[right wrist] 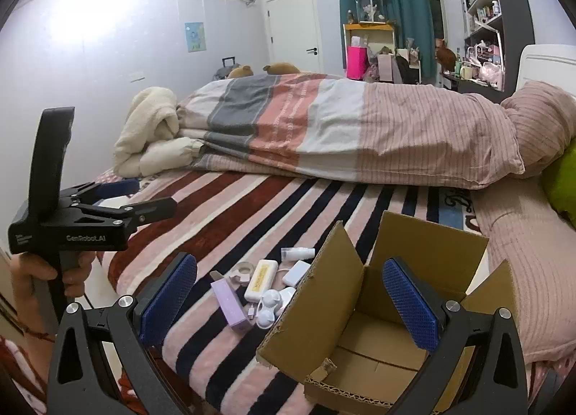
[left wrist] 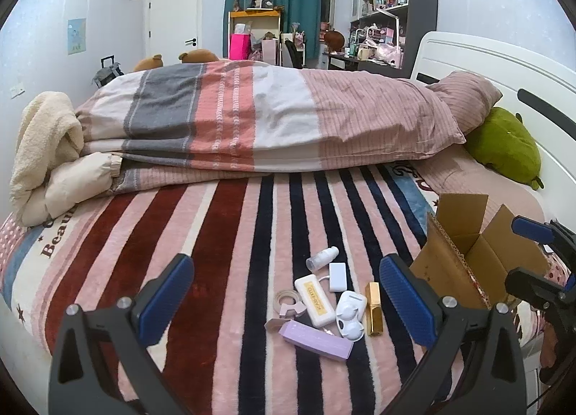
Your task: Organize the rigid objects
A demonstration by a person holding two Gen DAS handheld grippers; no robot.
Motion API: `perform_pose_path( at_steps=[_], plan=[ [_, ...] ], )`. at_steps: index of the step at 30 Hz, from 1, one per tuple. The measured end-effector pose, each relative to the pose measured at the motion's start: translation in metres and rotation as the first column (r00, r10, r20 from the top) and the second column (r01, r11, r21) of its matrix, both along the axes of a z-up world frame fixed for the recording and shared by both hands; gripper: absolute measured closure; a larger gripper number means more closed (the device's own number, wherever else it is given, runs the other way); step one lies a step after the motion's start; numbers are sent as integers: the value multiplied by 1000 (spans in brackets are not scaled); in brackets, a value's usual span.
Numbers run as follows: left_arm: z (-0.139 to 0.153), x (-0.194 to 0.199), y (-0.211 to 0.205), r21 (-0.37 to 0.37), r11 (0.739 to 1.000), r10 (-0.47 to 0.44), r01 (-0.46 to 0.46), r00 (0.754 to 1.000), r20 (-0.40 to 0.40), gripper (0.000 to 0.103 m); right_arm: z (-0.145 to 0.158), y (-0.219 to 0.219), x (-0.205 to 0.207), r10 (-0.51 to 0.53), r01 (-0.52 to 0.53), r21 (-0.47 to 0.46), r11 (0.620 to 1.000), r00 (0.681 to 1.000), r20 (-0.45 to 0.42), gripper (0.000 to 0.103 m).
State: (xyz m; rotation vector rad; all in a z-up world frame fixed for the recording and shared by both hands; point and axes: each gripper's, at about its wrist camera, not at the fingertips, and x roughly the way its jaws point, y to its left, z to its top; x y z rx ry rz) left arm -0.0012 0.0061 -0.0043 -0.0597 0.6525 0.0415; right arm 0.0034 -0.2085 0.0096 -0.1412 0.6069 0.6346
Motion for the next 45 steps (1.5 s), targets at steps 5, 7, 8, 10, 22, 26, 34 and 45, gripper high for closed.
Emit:
perform_pose_path(
  at_steps=[5, 7, 8, 10, 22, 26, 34, 45],
  plan=[
    [0, 0, 1, 1, 1000, 3, -3, 1000, 2, 0, -1, -1, 0, 7, -6, 18, 1000, 1000, -22, 0],
    [0, 0, 2, 5, 1000, 6, -6, 1000, 4, 0, -1, -2, 1, 6, -5, 23, 1000, 1000, -26, 0],
    [0, -1, 2, 5, 1000, 6, -6, 1000, 5, 0, -1, -3, 0, 4, -4, 23, 1000, 1000, -26, 0],
    [0, -1, 3, 3, 1000, 6, -6, 1000, 5, 0, 0, -3, 0, 5, -5, 22, 1000, 1000, -26, 0],
    [2, -4, 4, 8, 1000, 0, 0, 1000, 8, 0, 0, -6, -2, 30, -28, 37, 999, 999, -41, 0],
    [2, -4, 4, 8, 1000, 2, -2, 1000, 8, 0, -1, -5, -2, 32, -30, 33, 999, 999, -41, 0],
    [3, -6, 3, 10, 1000, -2, 2, 1000, 10, 0, -1, -4, -2, 34, -32, 38, 999, 998, -45, 0],
    [3, -5, 3, 10, 1000, 0, 0, 1000, 8, 0, -3, -4, -3, 34, -32, 40, 999, 998, -52, 0]
  ],
)
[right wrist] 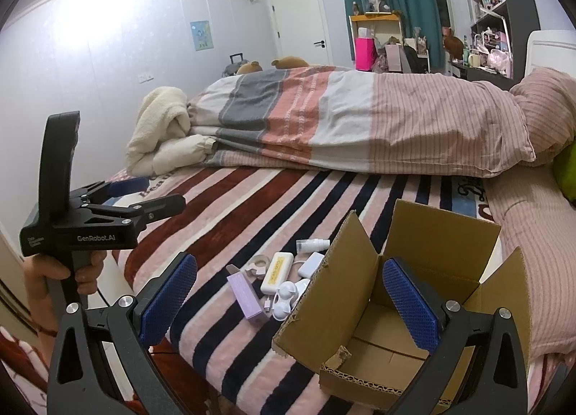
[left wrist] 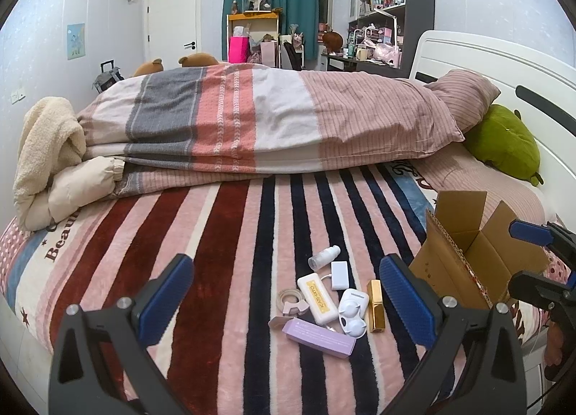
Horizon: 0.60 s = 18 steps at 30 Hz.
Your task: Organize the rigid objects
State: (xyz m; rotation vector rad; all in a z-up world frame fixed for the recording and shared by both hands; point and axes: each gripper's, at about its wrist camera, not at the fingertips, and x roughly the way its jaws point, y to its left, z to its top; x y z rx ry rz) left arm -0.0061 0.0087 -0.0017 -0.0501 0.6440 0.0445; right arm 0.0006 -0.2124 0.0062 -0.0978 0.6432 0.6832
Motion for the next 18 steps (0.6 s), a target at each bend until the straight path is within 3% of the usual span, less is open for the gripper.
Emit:
perform_pose_path(
  at_steps=[18],
  plan=[
    [5, -10, 20, -16, 1000, 13, -12, 1000, 26, 0, 3, 5, -2, 3, -4, 40, 999, 1000, 24, 0]
  ],
)
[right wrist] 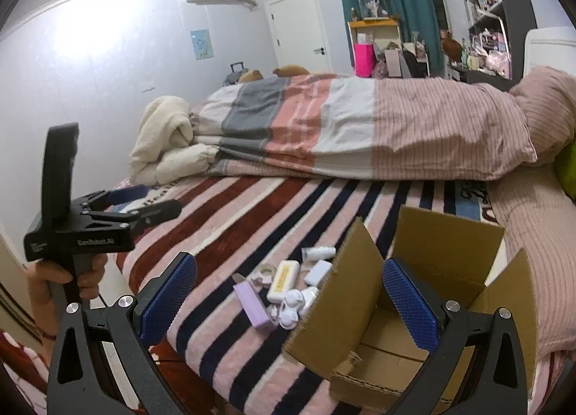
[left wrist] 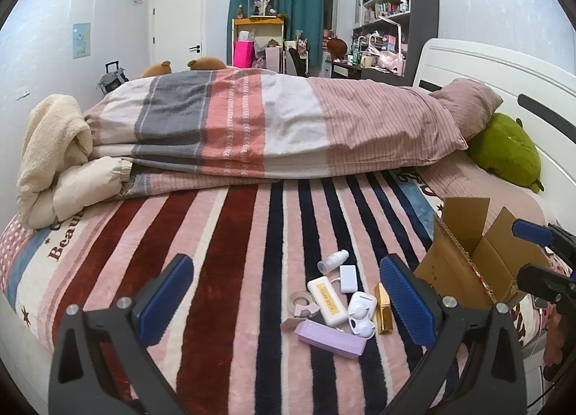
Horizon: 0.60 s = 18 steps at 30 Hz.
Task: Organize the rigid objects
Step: 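Reach the right gripper to the lilac box and grasp it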
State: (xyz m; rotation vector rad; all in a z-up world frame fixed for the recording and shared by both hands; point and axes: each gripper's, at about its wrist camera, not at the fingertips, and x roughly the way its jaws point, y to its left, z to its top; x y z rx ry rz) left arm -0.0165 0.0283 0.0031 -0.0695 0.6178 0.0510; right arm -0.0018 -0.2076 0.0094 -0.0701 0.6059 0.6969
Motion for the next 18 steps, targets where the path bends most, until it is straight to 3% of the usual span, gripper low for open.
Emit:
perform_pose_path(
  at_steps=[1, 6, 12, 15, 18],
  plan=[
    [-1, -1, 5, -5, 1000, 7, -7, 1000, 1, 0, 2, 6, -3, 7, -7, -5, 1000, 1000, 17, 2],
    [-16, -5, 35, -47, 999, 26, -27, 1000, -2, 0, 4, 47, -14, 92, -86, -89, 992, 993, 68, 40],
    [-50, -2, 65, -73, 996, 49, -54, 997, -61, 0, -40, 114, -21, 292, -293, -206, 933, 956, -38, 66],
    [-70, -2, 79, -96, 993, 54, -62, 995, -82, 0, -80, 137, -12, 302, -328, -275, 904, 944, -133, 67],
    [-81, -4, 84, -92, 993, 61, -69, 995, -78, 0, -121, 143, 6, 246, -305, -333, 892, 947, -207, 67]
  ],
)
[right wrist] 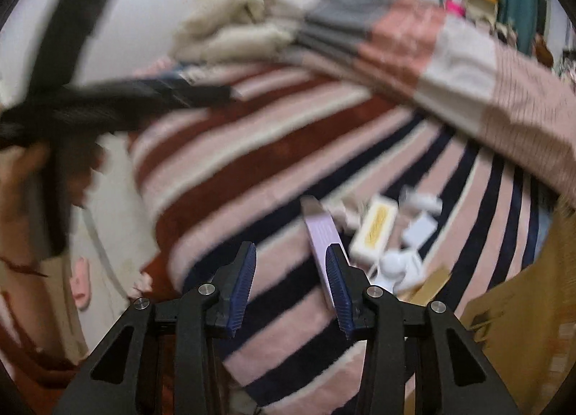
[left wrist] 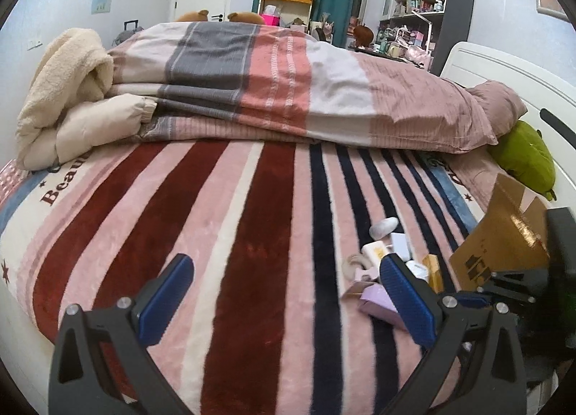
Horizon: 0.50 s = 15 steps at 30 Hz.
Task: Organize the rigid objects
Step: 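Reach the right gripper to the lilac box and grasp it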
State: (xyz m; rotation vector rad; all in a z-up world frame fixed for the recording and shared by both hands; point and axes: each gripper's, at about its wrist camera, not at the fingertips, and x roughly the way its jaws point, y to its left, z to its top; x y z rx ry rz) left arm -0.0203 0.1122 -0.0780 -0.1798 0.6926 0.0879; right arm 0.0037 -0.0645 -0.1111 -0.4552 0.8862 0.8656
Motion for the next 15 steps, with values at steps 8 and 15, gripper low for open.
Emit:
perform_pose_path(
  at_steps=[8, 15],
  plan=[
    [-8, 1, 5, 49, 999, 4, -5, 1000, 6, 0, -58, 2, 35, -53, 51, -135, 990, 998, -17, 68],
    [-20, 9, 3, -101, 990, -104, 102, 994, -15, 0, -60, 1, 50, -49, 41, -96, 995, 995, -85, 82]
  ],
)
